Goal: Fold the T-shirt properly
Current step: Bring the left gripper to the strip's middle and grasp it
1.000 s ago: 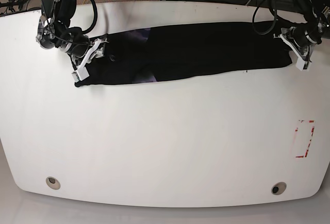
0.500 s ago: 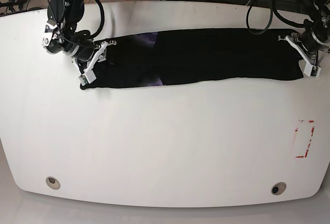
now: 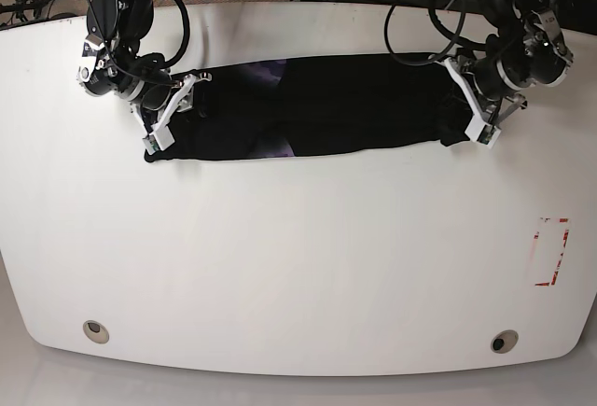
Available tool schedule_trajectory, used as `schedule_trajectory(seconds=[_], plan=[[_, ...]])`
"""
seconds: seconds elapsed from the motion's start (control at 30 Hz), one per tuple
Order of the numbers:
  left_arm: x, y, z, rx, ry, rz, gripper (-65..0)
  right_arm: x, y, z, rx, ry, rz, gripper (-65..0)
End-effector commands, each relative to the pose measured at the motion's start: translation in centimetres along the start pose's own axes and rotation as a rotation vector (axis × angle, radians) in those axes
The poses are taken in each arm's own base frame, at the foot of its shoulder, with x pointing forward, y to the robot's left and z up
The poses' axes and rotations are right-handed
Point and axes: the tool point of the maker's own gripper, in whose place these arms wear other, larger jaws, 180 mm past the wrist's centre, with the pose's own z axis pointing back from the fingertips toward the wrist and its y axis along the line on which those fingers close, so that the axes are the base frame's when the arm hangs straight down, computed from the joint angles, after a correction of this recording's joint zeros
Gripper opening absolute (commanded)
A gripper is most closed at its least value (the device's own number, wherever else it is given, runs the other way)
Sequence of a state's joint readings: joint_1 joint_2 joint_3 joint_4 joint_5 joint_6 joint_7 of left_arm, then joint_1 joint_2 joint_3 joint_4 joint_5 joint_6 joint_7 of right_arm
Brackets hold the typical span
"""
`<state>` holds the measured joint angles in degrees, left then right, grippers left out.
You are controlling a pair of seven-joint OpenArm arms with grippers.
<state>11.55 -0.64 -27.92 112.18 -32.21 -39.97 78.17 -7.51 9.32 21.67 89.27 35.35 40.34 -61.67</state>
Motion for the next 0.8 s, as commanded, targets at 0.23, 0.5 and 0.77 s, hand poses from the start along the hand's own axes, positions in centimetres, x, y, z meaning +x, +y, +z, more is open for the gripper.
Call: schedule_trajectory(seconds=[0.23, 0.5, 0.77], plan=[[3.4, -3.5, -1.3, -0.090, -0.105, -0.002, -60.7, -0.5, -0.6, 0.3, -0.029, 0.042, 0.015, -45.8], [5.5, -8.1, -2.7, -0.211, -0.123, -0.100, -60.6, -0.5, -0.6, 0.3, -0.028, 0.041, 0.015, -45.8], [6.7, -10.4, -4.3, -0.290, -0.134, -0.080, -58.1, -0.4, -0.6, 0.3, -0.028, 0.039, 0.016, -45.8]])
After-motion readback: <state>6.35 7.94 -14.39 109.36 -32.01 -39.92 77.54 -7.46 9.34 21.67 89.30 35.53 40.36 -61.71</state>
